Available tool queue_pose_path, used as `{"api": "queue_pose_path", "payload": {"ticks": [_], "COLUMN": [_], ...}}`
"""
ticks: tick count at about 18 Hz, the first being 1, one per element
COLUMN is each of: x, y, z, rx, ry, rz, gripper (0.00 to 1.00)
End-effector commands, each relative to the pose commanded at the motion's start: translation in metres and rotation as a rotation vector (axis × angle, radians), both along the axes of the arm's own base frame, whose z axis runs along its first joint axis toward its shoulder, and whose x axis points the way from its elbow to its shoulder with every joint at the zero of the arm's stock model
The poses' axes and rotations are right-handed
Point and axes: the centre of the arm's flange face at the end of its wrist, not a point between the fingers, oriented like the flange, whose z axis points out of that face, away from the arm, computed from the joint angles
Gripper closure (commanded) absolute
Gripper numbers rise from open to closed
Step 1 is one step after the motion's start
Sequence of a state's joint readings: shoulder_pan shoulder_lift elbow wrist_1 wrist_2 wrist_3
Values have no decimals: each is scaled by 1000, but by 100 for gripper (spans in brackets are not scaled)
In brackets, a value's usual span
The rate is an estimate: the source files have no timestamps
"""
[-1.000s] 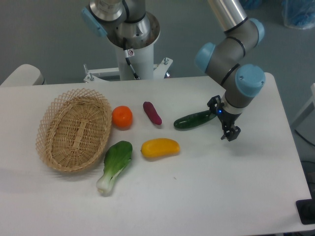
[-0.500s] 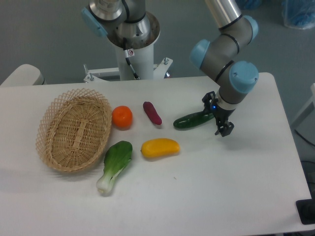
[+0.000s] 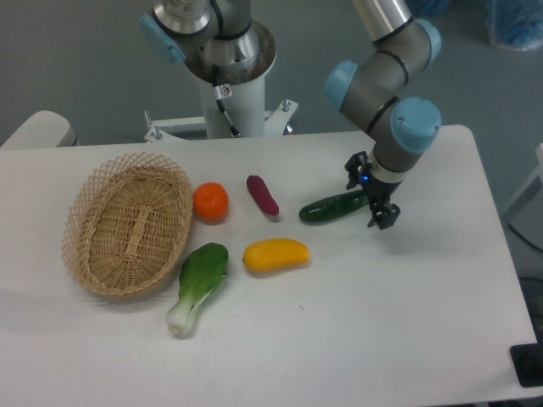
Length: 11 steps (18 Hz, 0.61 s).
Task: Pick up the cucumber from the table
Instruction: 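Move the open gripper over the green cucumber's middle, then lower the gripper onto the cucumber and close the fingers, then lift the grasped cucumber up off the table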
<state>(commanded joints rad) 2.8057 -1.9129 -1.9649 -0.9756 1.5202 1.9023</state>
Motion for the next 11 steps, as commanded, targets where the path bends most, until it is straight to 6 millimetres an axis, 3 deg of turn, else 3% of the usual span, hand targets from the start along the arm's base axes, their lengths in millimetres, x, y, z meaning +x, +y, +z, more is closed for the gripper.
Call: {"api": "queue_pose_path", "payload": {"ticks": [1,2,6,8,11], "x": [5,9,9,5,-5], "y": [0,2,7,7,13], "z": [-3,-5,-2,1,11], "rx": [-5,-7,-9,-8,-1], "ry": [-7,-9,0,7,35], "rz": [11,15,39,53,88], "gripper": [3,11,60,74,84]}}
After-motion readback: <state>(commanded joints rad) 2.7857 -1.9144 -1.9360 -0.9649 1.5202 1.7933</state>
